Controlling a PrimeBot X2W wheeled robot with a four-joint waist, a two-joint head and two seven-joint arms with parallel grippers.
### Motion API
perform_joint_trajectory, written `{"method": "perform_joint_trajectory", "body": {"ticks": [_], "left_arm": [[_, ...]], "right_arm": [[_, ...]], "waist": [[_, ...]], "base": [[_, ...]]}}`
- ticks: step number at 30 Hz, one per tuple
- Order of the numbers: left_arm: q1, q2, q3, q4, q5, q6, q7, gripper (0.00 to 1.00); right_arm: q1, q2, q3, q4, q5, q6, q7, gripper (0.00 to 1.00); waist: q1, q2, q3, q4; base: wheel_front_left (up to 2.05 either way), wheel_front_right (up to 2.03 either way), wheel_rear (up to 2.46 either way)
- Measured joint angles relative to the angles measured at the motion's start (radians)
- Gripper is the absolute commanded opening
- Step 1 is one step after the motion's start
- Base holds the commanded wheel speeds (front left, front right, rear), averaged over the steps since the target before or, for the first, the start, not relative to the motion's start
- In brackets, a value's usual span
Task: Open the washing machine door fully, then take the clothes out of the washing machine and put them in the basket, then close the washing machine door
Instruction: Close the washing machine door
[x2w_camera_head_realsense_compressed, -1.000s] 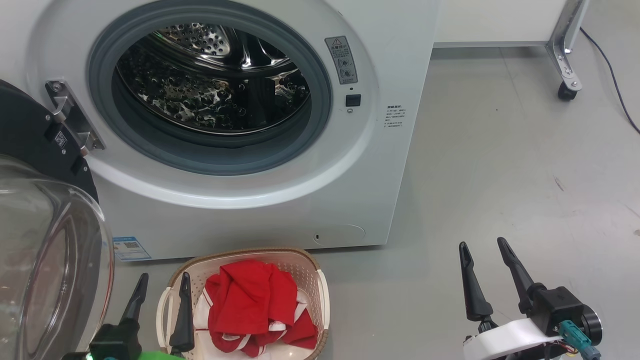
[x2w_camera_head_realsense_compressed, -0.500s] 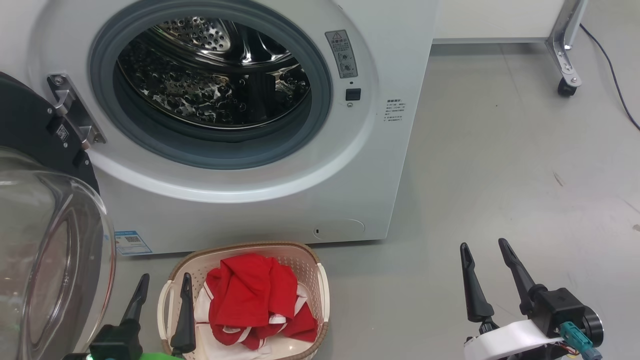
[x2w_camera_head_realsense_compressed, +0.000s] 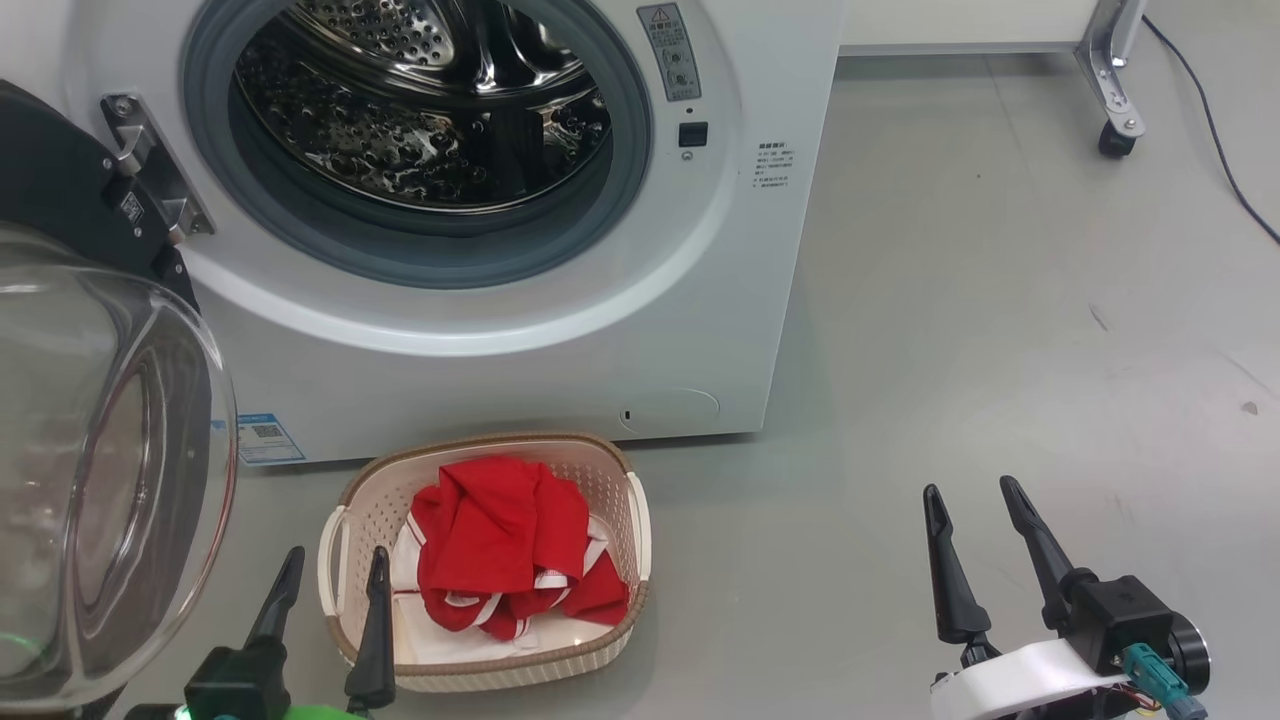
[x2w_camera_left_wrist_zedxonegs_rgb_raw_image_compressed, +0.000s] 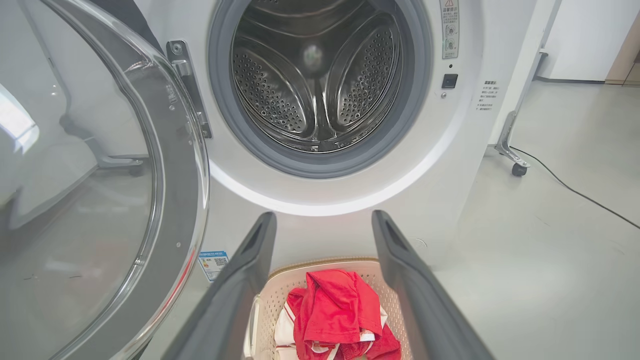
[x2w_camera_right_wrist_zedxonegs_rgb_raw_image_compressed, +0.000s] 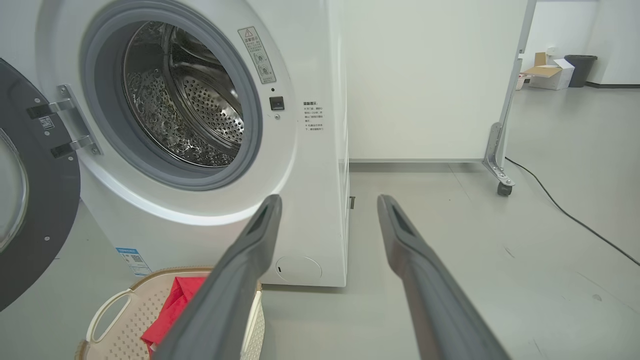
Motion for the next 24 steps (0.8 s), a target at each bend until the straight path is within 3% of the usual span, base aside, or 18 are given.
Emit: {"method": "perform_joint_trajectory", "body": {"ticks": [12, 24], "left_arm": [[0.0, 0.008, -0.003, -0.019, 0.0, 0.0, 0.002, 1.0], [0.0, 0.009, -0.003, -0.028, 0.0, 0.0, 0.011, 1.0]], "right_arm": [[0.0, 0.001, -0.001, 0.0, 0.0, 0.0, 0.0, 1.0], [0.0, 0.001, -0.002, 0.001, 0.0, 0.001, 0.0, 1.0]], "waist": [[0.0, 0.0, 0.008, -0.001], [0.0, 0.0, 0.003, -0.002]], "base": [[-1.08, 1.08, 0.0], [-0.55, 0.55, 0.0]]}}
